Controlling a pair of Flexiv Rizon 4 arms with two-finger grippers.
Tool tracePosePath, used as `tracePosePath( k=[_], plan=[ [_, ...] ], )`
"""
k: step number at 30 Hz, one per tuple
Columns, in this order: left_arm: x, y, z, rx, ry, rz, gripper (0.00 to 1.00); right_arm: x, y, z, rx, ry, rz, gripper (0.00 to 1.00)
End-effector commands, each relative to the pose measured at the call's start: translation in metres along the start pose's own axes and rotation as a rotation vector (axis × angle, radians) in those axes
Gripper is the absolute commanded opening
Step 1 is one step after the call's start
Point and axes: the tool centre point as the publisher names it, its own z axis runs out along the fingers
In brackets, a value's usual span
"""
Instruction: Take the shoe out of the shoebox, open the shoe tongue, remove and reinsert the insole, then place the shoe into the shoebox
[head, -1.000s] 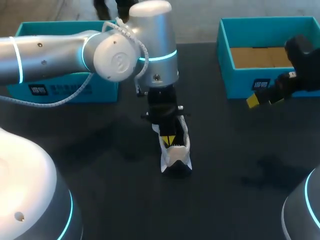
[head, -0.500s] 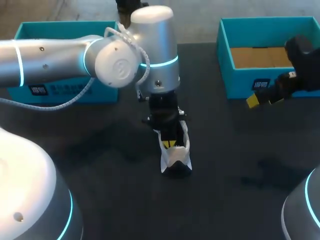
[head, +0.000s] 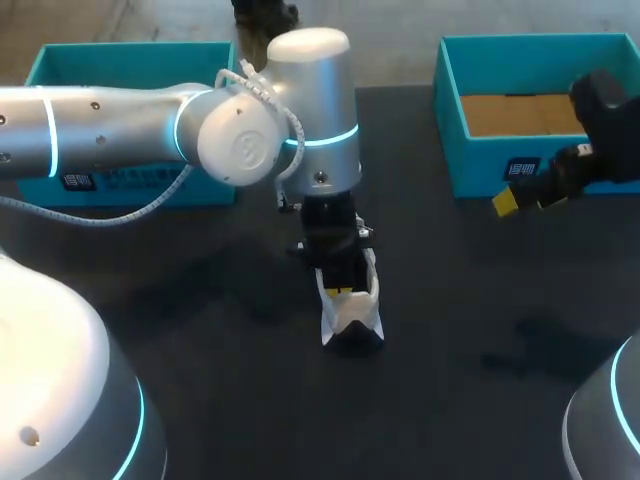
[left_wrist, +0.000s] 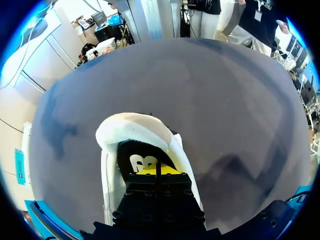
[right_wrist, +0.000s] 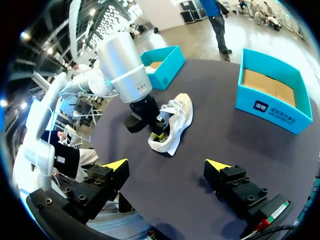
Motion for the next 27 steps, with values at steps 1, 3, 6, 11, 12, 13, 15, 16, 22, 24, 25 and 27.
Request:
tracePosePath(
  k=[1,3,6,11,12,13,15,16,22,24,25,27],
  plan=[
    [0.002,-0.005,-0.017,-0.017,-0.017,0.010,0.00,0.000,0.002,0.001,0.004,-0.001,0.001,1.00],
    [-0.001,-0.008,-0.023,-0.019,-0.032,0.018,0.00,0.000,0.002,0.001,0.004,-0.001,0.001,1.00],
    [-0.005,-0.014,-0.026,-0.021,-0.039,0.035,0.00,0.000,0.002,0.001,0.004,-0.001,0.001,1.00],
    [-0.010,-0.018,-0.017,-0.007,-0.040,0.045,0.00,0.000,0.002,0.001,0.004,-0.001,0.001,1.00],
    [-0.011,-0.017,-0.014,-0.005,-0.041,0.043,0.00,0.000,0.002,0.001,0.004,-0.001,0.001,1.00],
    [-0.011,-0.017,-0.011,0.001,-0.041,0.040,0.00,0.000,0.002,0.001,0.004,-0.001,0.001,1.00],
    [-0.011,-0.016,-0.006,0.004,-0.038,0.037,0.00,0.000,0.002,0.001,0.004,-0.001,0.001,1.00],
    [-0.011,-0.015,-0.004,0.001,-0.027,0.033,0.00,0.000,0.002,0.001,0.004,-0.001,0.001,1.00],
    [-0.009,-0.012,0.007,0.012,-0.019,0.024,0.00,0.000,0.002,0.001,0.004,-0.001,0.001,1.00],
    [-0.006,-0.011,0.012,0.020,-0.016,0.014,0.00,0.000,0.002,0.001,0.004,-0.001,0.001,1.00],
    [-0.006,-0.011,0.014,0.020,-0.016,0.013,0.00,0.000,0.002,0.001,0.004,-0.001,0.001,1.00],
    [-0.004,-0.010,0.018,0.022,-0.017,0.004,0.00,0.000,0.002,0.001,0.004,-0.001,0.001,1.00]
  ],
)
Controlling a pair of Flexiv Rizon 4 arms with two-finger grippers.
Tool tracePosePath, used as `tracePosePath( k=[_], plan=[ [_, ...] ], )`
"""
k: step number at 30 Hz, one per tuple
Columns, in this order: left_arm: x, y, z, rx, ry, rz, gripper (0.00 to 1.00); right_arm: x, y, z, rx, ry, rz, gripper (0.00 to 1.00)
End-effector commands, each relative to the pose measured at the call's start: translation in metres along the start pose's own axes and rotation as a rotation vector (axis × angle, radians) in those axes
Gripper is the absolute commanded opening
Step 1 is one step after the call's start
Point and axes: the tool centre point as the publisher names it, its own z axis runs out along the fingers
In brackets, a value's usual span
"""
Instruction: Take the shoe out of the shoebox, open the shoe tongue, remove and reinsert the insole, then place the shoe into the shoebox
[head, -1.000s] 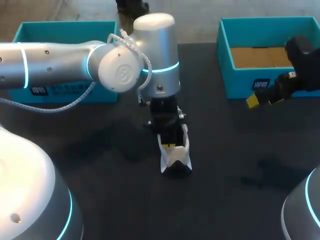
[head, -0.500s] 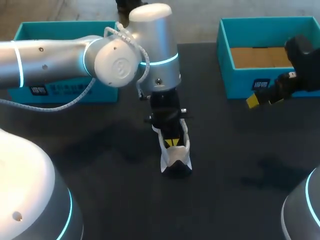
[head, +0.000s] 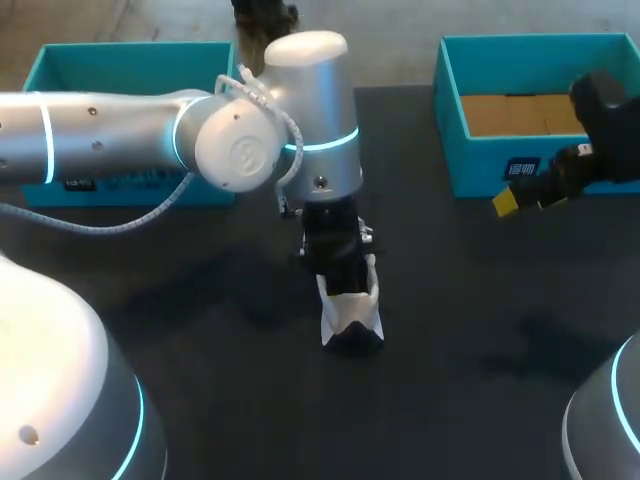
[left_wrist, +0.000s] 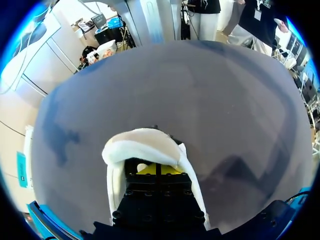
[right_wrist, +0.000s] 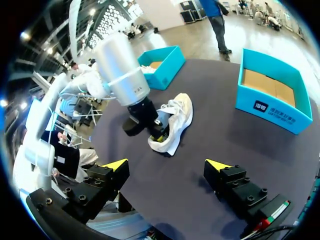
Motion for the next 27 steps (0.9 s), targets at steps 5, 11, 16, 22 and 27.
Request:
tracePosePath(
  k=[5,11,16,22,27],
  plan=[
    [0.003,0.005,0.011,-0.006,-0.012,-0.024,0.00,-0.001,0.002,0.002,0.004,0.000,0.001,1.00],
    [0.003,0.006,-0.014,-0.052,-0.052,-0.029,0.00,-0.001,0.002,0.002,0.004,0.000,0.001,1.00],
    [-0.001,0.013,-0.024,-0.113,-0.073,-0.039,0.00,-0.001,0.002,0.002,0.004,0.000,0.001,1.00],
    [-0.005,0.023,-0.017,-0.194,-0.094,-0.055,0.00,-0.001,0.002,0.002,0.004,0.000,0.001,1.00],
    [-0.007,0.029,-0.007,-0.243,-0.083,-0.063,0.00,-0.001,0.002,0.002,0.004,0.000,0.001,1.00]
  ],
)
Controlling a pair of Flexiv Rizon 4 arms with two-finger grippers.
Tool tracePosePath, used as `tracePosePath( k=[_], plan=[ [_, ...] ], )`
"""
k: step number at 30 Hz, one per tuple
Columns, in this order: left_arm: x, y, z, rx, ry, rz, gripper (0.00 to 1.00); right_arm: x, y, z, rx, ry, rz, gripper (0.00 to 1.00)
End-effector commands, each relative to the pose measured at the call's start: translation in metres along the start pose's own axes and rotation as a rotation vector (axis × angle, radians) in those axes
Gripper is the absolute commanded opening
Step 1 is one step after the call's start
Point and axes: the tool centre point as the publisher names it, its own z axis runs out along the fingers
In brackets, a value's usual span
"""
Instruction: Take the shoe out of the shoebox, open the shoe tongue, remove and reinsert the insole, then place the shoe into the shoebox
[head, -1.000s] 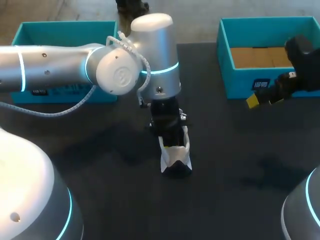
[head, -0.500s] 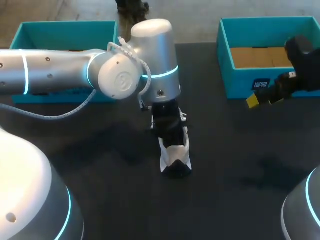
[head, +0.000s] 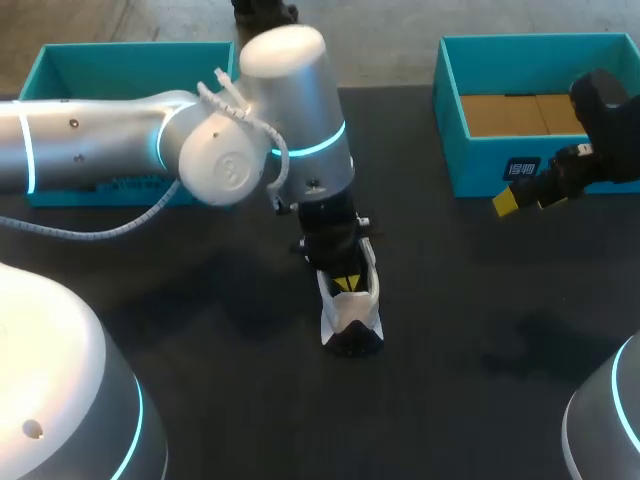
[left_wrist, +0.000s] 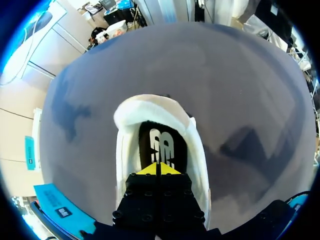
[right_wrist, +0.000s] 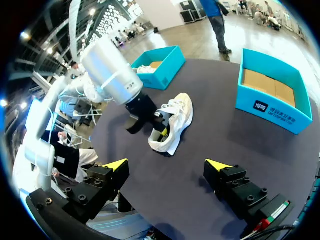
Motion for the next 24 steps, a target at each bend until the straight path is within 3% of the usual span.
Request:
tracePosePath(
  k=[1,9,17,24],
  plan=[
    [0.001,-0.004,0.012,-0.042,0.011,0.000,0.00,-0.001,0.002,0.002,0.004,0.000,0.001,1.00],
    [0.006,-0.002,0.024,-0.065,0.051,-0.015,0.00,-0.001,0.002,0.002,0.004,0.000,0.001,1.00],
    [-0.002,-0.015,-0.003,-0.078,0.007,0.023,0.00,-0.001,0.002,0.002,0.004,0.000,0.001,1.00],
    [-0.012,-0.027,0.001,-0.060,-0.002,0.050,0.00,-0.001,0.002,0.002,0.004,0.000,0.001,1.00]
  ],
)
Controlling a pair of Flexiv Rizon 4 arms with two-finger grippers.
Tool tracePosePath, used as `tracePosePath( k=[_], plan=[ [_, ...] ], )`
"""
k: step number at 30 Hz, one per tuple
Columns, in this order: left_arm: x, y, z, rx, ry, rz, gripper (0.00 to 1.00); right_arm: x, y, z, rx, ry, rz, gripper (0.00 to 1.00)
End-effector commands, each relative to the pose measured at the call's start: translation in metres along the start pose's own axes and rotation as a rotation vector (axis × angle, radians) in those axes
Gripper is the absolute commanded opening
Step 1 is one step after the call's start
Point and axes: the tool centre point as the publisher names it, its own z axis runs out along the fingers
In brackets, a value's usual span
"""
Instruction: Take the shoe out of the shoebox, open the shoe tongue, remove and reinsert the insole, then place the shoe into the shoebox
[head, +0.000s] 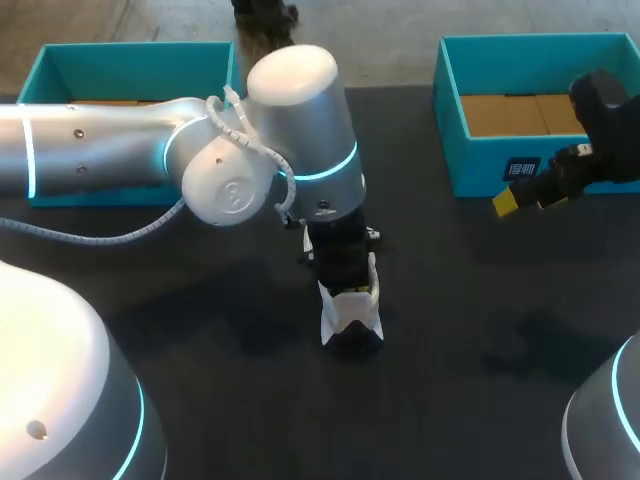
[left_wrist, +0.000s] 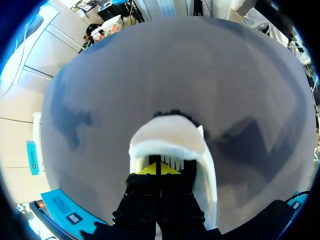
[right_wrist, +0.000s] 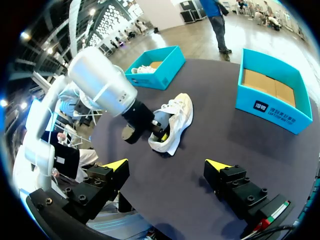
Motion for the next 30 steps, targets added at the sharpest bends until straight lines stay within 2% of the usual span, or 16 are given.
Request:
tracePosePath(
  k=[1,10,21,26,30],
  plan=[
    [0.002,-0.006,0.004,0.004,0.003,0.005,0.00,0.000,0.002,0.002,0.004,0.000,0.001,1.00],
    [0.010,-0.008,0.022,0.038,0.040,-0.005,0.00,0.000,0.002,0.002,0.004,0.000,0.001,1.00],
    [0.014,-0.004,0.041,0.039,0.093,-0.020,0.00,0.000,0.002,0.002,0.004,0.000,0.001,1.00],
    [0.015,-0.001,0.026,0.015,0.088,-0.029,0.00,0.000,0.002,0.002,0.004,0.000,0.001,1.00],
    [0.014,0.003,0.007,-0.051,0.084,-0.032,0.00,0.000,0.002,0.002,0.004,0.000,0.001,1.00]
  ],
)
